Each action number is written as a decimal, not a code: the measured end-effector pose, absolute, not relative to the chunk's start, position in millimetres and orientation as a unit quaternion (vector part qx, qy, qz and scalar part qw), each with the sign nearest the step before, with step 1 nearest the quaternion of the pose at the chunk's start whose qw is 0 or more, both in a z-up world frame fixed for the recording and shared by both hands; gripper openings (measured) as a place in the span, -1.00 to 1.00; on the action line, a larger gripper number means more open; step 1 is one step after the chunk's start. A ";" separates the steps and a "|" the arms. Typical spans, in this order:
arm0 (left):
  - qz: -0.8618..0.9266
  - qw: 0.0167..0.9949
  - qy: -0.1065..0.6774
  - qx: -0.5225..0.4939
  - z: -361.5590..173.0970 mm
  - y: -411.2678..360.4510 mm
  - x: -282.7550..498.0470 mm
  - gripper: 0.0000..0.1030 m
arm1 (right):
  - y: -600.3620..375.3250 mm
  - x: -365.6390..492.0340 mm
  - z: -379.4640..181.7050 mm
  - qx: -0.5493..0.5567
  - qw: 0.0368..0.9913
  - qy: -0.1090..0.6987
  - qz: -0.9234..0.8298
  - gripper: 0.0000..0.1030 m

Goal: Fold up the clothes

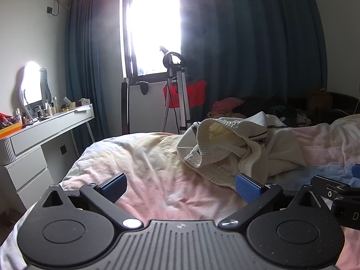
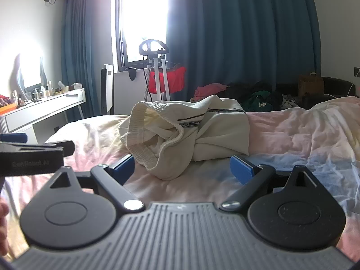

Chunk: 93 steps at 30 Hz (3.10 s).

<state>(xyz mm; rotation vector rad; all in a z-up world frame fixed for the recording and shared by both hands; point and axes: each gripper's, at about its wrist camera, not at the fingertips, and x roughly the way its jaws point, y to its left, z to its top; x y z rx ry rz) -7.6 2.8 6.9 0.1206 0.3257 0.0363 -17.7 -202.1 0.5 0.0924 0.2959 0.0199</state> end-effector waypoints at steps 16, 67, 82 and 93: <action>0.030 0.987 0.158 0.029 20.8 13.8 -5.3 1.00 | -204.6 -17.7 -1.9 0.069 0.991 0.110 0.008 0.81; -0.097 0.919 0.300 -0.237 -25.8 122.0 38.7 1.00 | -217.1 19.5 82.9 -0.013 0.999 0.033 -0.022 -0.54; -0.239 0.908 0.336 0.073 -82.4 -26.6 1.9 1.00 | -259.9 -56.0 49.1 0.016 1.000 0.012 0.023 -0.54; -0.224 0.906 0.293 0.208 -107.6 -62.7 -6.2 1.00 | -281.7 -43.1 37.0 0.075 0.996 0.043 0.001 -0.53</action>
